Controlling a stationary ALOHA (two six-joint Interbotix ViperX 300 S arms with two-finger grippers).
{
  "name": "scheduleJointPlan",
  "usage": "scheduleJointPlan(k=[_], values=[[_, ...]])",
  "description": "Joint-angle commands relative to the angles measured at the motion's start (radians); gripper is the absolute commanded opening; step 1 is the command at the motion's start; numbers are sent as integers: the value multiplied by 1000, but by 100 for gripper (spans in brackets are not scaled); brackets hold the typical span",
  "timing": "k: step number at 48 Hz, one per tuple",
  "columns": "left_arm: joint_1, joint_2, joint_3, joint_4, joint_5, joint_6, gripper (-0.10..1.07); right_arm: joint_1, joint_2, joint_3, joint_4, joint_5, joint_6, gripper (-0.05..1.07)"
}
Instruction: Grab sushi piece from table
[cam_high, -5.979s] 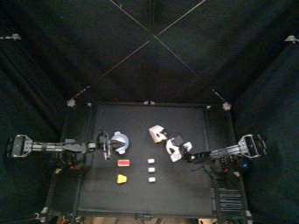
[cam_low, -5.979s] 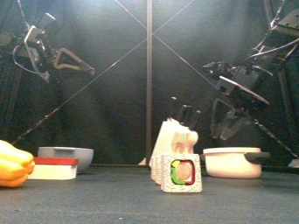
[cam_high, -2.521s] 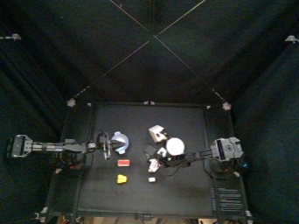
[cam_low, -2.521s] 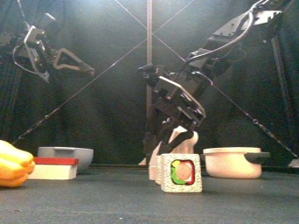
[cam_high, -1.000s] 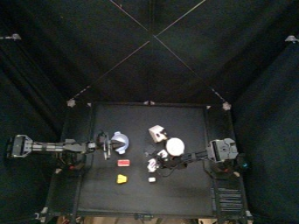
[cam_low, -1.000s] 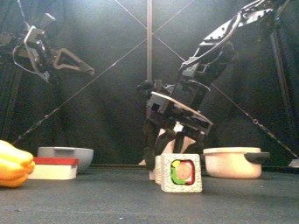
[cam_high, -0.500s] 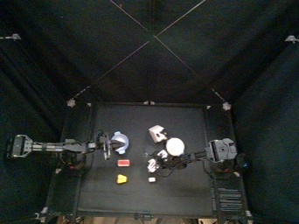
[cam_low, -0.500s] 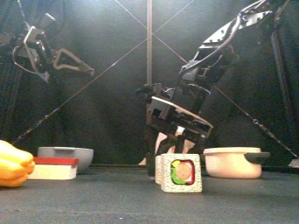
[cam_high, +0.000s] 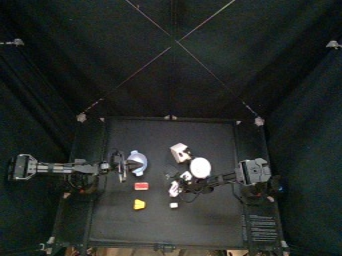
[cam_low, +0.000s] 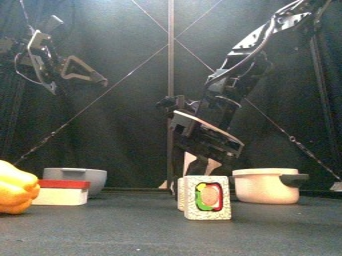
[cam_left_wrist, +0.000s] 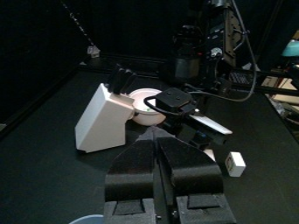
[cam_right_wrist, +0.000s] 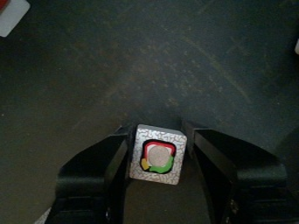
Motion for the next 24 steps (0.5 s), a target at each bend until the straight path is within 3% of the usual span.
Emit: scheduleJointPlan(k=[1, 24], values=[[2, 2, -14, 2, -9, 0, 35, 2, -64, -18, -15, 17, 0, 80], [2, 3, -12, 2, -9, 0, 35, 5, -87, -17, -49, 32, 0, 80]])
